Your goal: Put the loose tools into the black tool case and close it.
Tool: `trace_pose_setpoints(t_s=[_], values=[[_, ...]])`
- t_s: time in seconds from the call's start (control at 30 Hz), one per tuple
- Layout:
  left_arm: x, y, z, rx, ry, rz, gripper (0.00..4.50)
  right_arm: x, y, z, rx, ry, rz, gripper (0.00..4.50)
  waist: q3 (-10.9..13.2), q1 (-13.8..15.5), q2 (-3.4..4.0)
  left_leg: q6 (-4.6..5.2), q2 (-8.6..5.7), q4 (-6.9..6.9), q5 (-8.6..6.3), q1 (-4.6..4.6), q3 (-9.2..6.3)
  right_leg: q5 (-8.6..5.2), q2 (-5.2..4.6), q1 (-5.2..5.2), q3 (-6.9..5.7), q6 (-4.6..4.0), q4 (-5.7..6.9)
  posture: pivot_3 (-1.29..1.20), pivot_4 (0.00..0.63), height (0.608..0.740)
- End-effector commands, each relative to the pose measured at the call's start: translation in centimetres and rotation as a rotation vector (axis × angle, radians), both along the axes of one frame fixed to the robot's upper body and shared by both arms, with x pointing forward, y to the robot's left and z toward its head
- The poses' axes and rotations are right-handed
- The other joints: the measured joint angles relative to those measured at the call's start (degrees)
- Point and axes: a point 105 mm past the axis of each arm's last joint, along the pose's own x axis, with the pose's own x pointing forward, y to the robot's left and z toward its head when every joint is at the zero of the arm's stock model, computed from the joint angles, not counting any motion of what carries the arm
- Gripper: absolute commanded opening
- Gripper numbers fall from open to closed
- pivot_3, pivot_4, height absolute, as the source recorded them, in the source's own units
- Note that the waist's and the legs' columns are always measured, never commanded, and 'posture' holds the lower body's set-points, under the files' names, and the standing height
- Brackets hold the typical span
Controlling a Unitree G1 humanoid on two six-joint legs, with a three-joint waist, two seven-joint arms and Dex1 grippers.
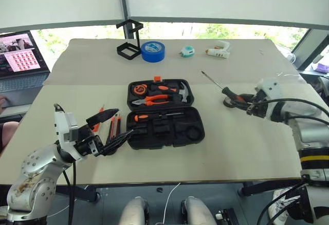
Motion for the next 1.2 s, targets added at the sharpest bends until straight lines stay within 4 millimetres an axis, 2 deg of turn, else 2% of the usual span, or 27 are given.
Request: trace_pose_setpoints(t_s=[0.03,0.13,0.27,0.37,0.53,0.63,1.07,1.13,1.2], values=[[-0.8,0.7,-0.1,0.136,-0.061,-0.031,4.5,-2.5,5.4,2.3,-0.072,-0.095,0.38,1.04,0.0,-0.2,0.01,0.0,0.0,-0.09,0.0,0.08,0.02,-0.01,0.02,0.01,0.01,-0.02,-0.01,0.0,0.15,0.74],[-1.2,1.8,-1.5,0.238,-0.041,-0.048,4.5,-2.5,8.1,1.4,-0.178,-0.069,0.522,1.04,0.0,-0.3,0.02,-0.01,0.03,-0.15,0.0,0.15,0.06,-0.04,0.05,0.0,0.02,-0.08,0.0,0.0,0.15,0.74],[-1.5,3.7,-3.4,0.293,0.015,-0.015,4.5,-1.6,10.6,-1.2,-0.363,-0.004,0.634,1.04,0.0,0.0,0.02,-0.02,0.03,-0.15,0.01,0.03,0.15,-0.05,-0.05,-0.2,0.0,-0.11,0.03,0.0,0.15,0.74],[-1.7,4.1,-3.8,0.279,0.027,0.012,4.5,-0.6,10.9,-2.7,-0.427,0.063,0.607,1.04,0.0,0.5,0.0,-0.05,0.01,-0.15,0.03,-0.19,0.18,-0.05,-0.14,-0.47,0.0,-0.12,0.07,0.0,0.15,0.74],[-2.2,3.7,-4.2,0.266,0.028,0.014,4.5,0.4,11.6,-3.0,-0.391,0.108,0.559,1.04,0.1,0.7,-0.01,-0.1,0.0,-0.13,0.07,-0.56,0.25,0.0,-0.19,-0.8,0.01,-0.1,0.09,0.0,0.15,0.74],[-2.2,3.8,-4.2,0.267,0.027,0.027,4.5,0.6,10.9,-3.6,-0.414,0.133,0.545,1.04,0.1,0.4,-0.01,-0.1,0.04,-0.13,0.06,-0.54,0.22,0.0,-0.15,-0.8,-0.02,-0.11,0.1,0.0,0.15,0.74],[-2.1,3.6,-3.8,0.258,0.019,0.039,4.5,2.0,11.2,-3.9,-0.468,0.101,0.535,1.04,0.1,0.2,-0.01,-0.11,0.04,-0.13,0.06,-0.48,0.23,0.02,-0.11,-0.78,-0.05,-0.15,0.16,0.0,0.15,0.74],[-2.1,3.9,-4.0,0.257,0.022,0.044,4.5,2.0,11.4,-3.4,-0.45,0.067,0.554,2.04,0.1,0.2,-0.01,-0.11,0.03,-0.13,0.06,-0.48,0.25,0.02,-0.12,-0.78,-0.05,-0.15,0.16,0.0,0.15,0.74],[-2.1,4.1,-4.2,0.257,0.025,0.047,4.5,1.9,11.7,-2.7,-0.427,0.036,0.573,2.63,0.1,0.2,-0.01,-0.11,0.04,-0.13,0.06,-0.48,0.27,0.02,-0.13,-0.78,-0.05,-0.15,0.16,0.0,0.15,0.74]])
